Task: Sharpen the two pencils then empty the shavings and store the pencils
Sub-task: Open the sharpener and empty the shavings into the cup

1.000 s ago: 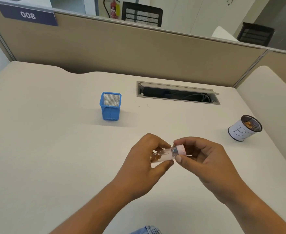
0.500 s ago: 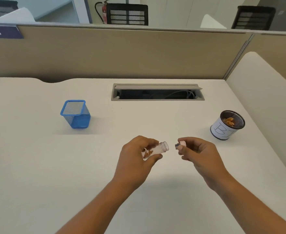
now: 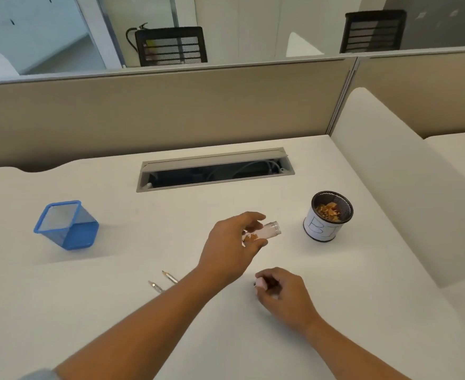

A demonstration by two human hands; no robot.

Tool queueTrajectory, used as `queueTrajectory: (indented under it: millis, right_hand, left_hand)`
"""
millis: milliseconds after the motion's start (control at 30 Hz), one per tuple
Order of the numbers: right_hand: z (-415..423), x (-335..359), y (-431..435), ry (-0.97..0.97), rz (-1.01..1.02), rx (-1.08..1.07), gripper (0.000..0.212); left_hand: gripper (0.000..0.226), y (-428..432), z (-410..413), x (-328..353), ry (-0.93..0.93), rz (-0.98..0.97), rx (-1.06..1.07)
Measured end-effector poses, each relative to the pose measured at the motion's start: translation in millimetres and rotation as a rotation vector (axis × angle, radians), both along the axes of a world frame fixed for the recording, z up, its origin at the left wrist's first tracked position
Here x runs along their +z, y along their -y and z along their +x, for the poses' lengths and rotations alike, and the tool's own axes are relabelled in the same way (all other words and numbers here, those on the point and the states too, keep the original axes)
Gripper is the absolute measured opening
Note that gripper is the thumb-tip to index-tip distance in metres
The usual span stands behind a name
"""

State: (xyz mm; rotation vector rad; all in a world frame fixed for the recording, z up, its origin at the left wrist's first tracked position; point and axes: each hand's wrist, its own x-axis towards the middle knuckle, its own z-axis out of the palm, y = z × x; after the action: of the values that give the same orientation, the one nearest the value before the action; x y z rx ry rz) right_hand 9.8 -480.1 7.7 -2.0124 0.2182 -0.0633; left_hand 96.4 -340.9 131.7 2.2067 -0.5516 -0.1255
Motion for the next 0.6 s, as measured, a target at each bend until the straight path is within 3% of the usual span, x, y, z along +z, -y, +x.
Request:
queueTrajectory:
  millis: [267,600]
  right_hand:
    - [0,-9,3,0.097,0.014,0.026,0.010]
    - [0,-12,4,0.142,0.027,0.031,0.010]
  left_hand:
    - [0.032,86,51,3,0.109,0.115,-0.160]
    - [0.031,149,81,-3,0.091,0.137,-0.353]
